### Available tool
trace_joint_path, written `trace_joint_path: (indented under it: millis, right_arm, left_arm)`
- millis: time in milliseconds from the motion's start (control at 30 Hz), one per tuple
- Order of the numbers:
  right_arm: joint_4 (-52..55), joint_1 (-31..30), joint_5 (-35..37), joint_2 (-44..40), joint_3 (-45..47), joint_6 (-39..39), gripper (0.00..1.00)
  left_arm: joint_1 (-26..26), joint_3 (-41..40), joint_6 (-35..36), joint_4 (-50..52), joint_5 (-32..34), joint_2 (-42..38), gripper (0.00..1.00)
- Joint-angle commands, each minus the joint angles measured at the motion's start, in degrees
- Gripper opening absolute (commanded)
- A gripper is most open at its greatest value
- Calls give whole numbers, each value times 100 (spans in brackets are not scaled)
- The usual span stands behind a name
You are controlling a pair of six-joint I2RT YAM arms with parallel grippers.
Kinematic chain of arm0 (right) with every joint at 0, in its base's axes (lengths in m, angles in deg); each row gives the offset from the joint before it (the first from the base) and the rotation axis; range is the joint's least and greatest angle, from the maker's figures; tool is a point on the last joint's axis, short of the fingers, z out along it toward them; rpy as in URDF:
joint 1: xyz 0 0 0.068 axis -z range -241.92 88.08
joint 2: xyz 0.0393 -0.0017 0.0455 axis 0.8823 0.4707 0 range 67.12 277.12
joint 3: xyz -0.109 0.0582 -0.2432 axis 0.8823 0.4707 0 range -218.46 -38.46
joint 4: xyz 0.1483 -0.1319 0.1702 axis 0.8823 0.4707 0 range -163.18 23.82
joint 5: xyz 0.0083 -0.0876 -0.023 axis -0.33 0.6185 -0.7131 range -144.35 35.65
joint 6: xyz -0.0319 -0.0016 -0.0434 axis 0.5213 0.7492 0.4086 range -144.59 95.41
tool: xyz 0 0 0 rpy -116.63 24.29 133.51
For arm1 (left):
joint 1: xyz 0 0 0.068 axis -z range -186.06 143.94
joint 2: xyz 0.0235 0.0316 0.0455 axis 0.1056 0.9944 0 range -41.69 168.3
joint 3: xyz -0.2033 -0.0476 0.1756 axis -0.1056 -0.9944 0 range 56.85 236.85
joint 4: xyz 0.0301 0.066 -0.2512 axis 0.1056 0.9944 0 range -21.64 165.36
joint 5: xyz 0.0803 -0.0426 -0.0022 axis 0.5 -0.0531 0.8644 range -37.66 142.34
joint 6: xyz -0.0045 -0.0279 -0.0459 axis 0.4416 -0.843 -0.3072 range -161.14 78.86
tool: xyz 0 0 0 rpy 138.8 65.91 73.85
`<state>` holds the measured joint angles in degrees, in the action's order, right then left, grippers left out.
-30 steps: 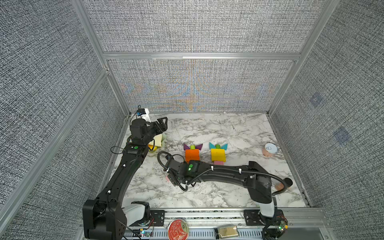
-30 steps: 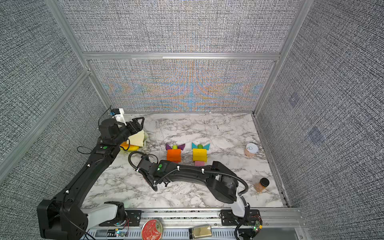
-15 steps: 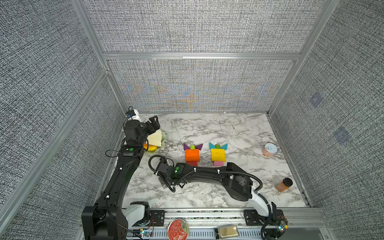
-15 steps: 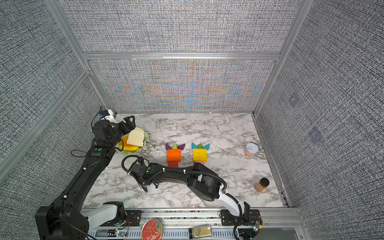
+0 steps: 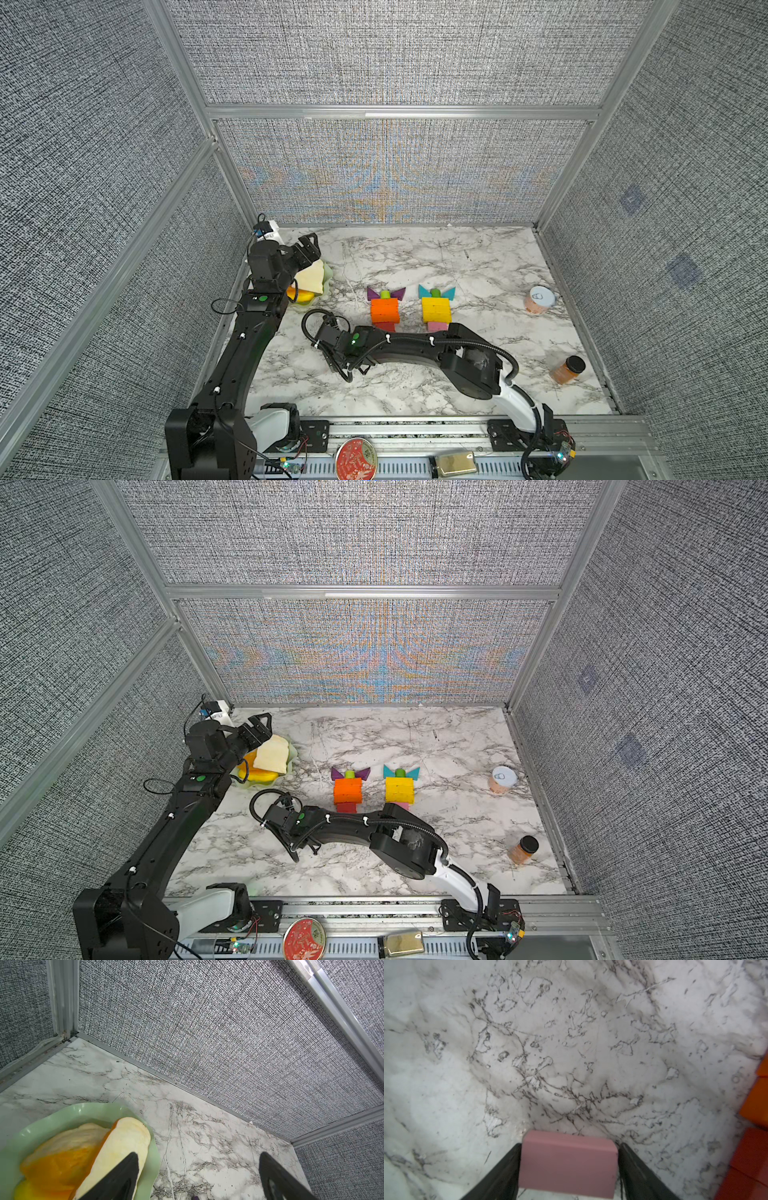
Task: Assemble a carrot with building blocks
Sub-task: Pick up the building block from the center of the board, then assemble the building block at the center of the board.
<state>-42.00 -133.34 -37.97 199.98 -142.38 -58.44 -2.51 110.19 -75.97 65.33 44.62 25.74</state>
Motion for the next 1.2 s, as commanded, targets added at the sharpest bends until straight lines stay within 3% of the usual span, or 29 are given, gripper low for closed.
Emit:
trace_joint_path:
  millis: [0,200,633,933,1167]
  right_arm:
    - [173,7,-160,111,-5,-74,71]
    - [113,-38,13,-164,216,-90,62]
    - [-171,34,415,-1402,1033,-134,60]
    - [-61,769,928,-3268,3211,-563,60]
    - [-163,1540,699,-4290,4871,-859,60]
  left_arm:
    - [-14,-5,-42,-155,-175,39,91]
    - [-39,-16,-77,-190,-259,56,90]
    - [-52,-69,-211,-345,-537,187,89]
    - [2,-304,-894,-964,-1578,718,85]
    - [643,-195,-934,-997,-1963,1159,82]
